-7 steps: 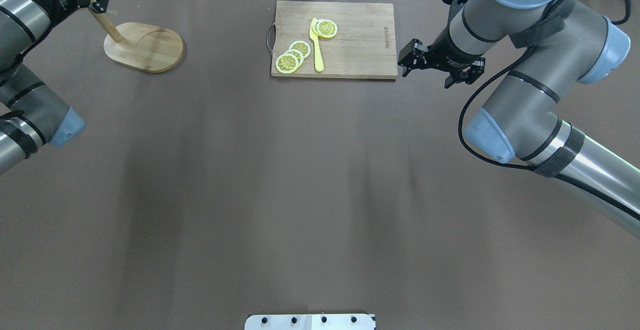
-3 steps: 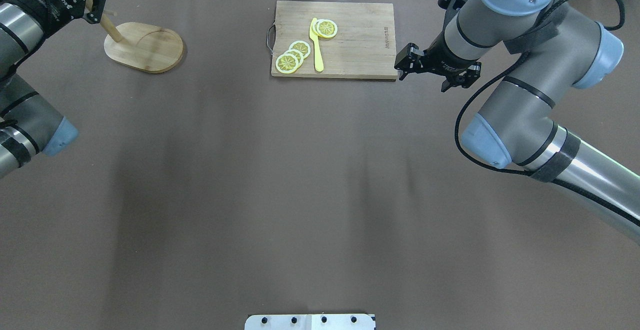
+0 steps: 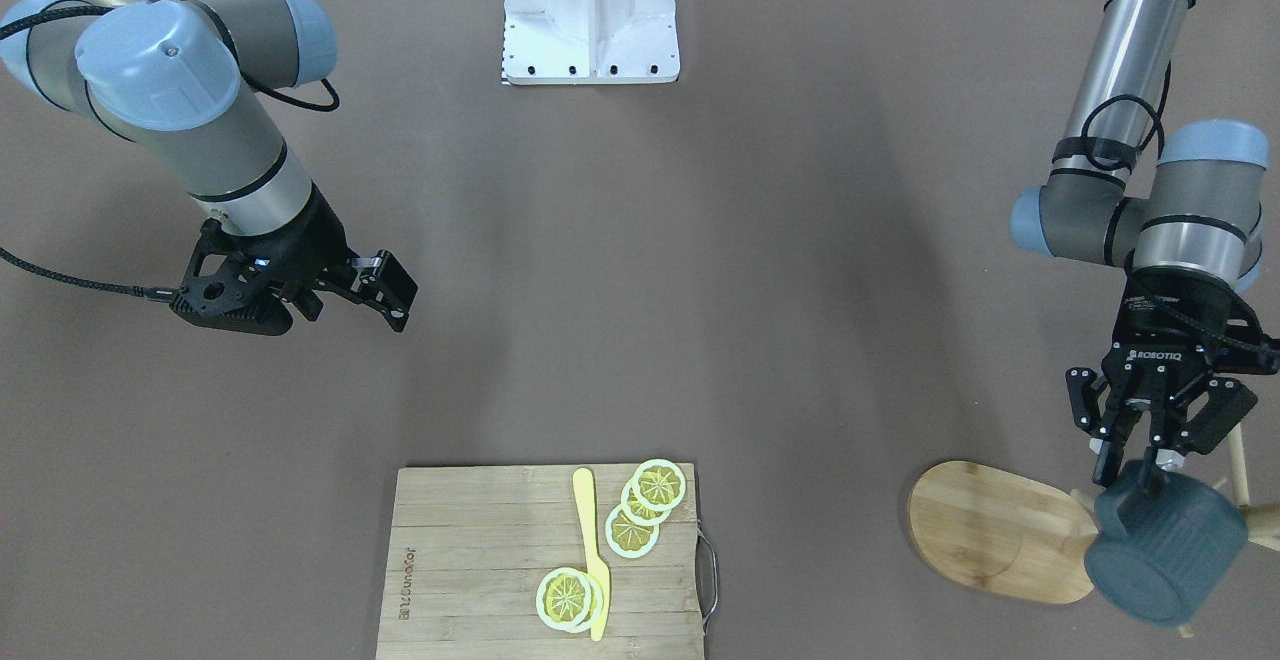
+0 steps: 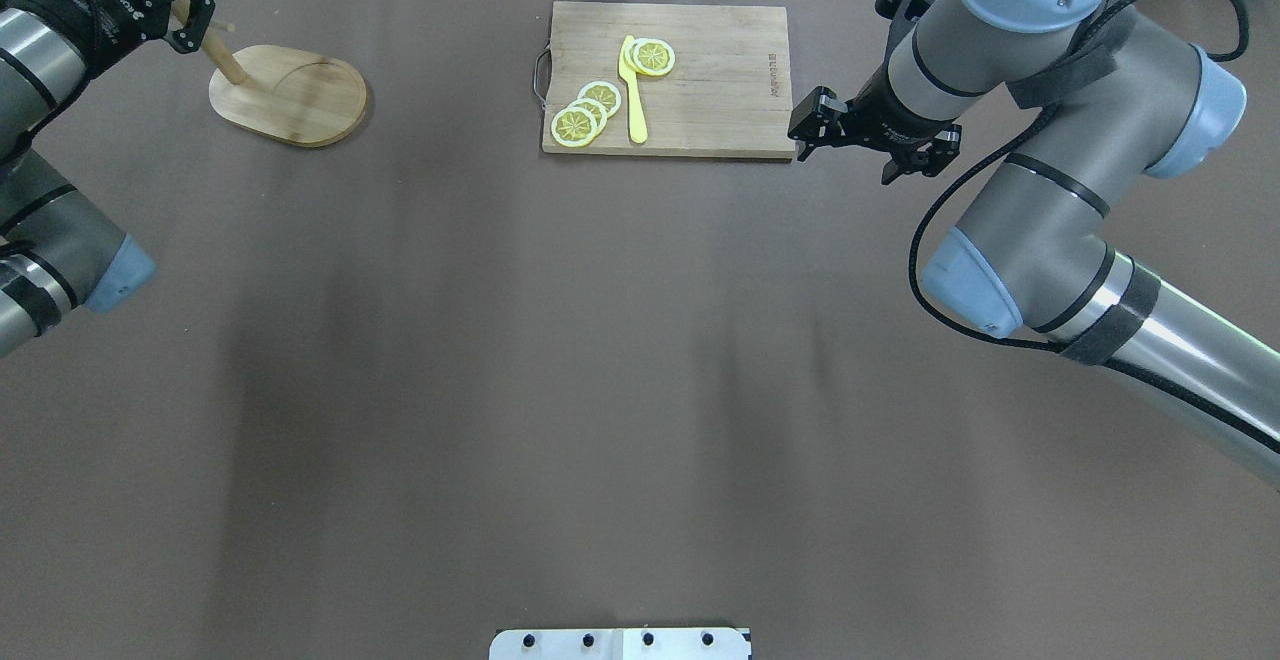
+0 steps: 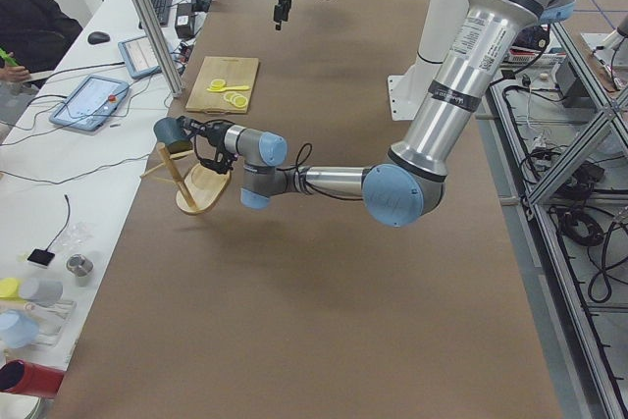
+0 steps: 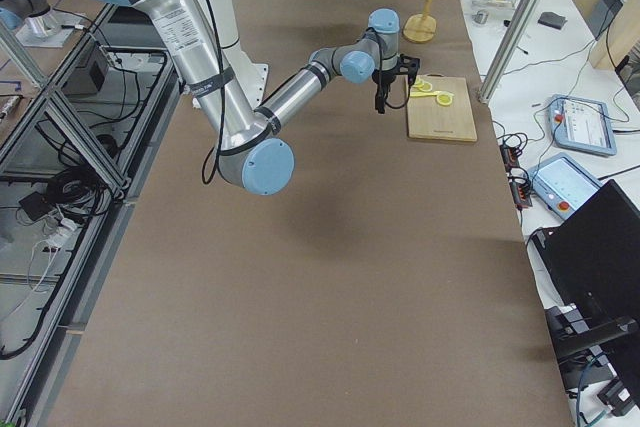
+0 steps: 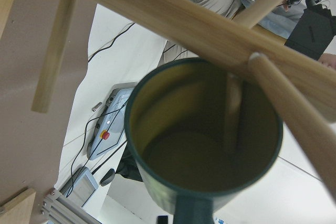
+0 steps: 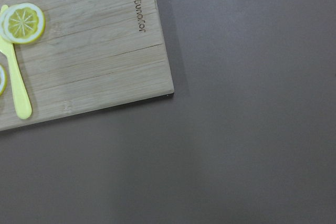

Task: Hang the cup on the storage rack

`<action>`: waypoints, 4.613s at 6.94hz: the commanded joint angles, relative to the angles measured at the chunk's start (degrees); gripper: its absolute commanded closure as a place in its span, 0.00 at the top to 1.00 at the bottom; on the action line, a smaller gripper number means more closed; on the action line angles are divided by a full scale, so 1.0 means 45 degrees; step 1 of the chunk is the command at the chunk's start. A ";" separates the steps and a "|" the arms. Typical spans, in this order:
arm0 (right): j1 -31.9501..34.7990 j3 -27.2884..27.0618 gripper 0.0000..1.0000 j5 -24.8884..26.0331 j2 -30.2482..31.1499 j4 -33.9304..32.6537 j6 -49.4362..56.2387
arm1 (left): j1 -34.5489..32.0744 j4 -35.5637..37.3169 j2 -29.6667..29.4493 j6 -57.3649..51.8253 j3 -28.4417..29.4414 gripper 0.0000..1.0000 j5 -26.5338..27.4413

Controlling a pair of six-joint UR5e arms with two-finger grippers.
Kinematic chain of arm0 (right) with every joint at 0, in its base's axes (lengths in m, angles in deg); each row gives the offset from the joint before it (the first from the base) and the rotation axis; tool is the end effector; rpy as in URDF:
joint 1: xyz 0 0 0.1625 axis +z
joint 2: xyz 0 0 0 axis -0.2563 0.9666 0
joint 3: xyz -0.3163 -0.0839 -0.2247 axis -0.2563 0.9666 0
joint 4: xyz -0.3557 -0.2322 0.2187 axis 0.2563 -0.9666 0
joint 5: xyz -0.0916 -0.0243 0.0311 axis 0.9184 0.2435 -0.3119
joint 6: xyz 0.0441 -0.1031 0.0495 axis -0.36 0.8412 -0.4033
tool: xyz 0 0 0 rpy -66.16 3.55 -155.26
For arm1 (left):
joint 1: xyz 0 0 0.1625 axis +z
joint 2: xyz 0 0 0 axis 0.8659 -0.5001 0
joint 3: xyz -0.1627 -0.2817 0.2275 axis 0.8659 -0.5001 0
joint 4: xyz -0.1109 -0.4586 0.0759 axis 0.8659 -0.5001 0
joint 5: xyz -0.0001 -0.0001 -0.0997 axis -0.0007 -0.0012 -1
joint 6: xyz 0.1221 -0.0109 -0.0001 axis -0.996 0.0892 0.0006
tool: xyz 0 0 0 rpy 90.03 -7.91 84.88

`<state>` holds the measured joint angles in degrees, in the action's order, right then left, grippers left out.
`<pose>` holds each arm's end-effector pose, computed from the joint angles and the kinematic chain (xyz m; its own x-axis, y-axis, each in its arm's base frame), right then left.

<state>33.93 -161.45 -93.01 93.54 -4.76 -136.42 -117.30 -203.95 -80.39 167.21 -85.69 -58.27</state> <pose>-0.4080 -0.5803 0.2174 0.5887 0.2194 0.7780 -0.2600 0.9627 -0.0747 0.2698 -0.6941 0.4369 -0.8741 -0.3567 -0.3296 0.2301 0.2934 -0.9279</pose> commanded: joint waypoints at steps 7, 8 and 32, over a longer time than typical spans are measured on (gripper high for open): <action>0.0096 -0.0684 1.00 -0.0214 0.0581 -0.0020 0.0058 | -0.0330 0.0195 0.2172 0.0551 -0.3594 0.98 -0.1089; 0.0116 -0.0938 1.00 -0.0215 0.0912 -0.0020 0.0117 | -0.1144 0.0661 0.2779 0.0551 -0.4651 0.98 -0.2096; 0.8924 0.0529 1.00 -0.3378 0.6718 -0.2921 1.3320 | -0.6465 2.2263 0.4855 -3.4077 -0.7158 0.98 -1.0446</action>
<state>73.70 -156.75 -107.82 125.40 -13.03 -76.54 -146.65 -105.64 -58.67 13.97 -116.31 -105.25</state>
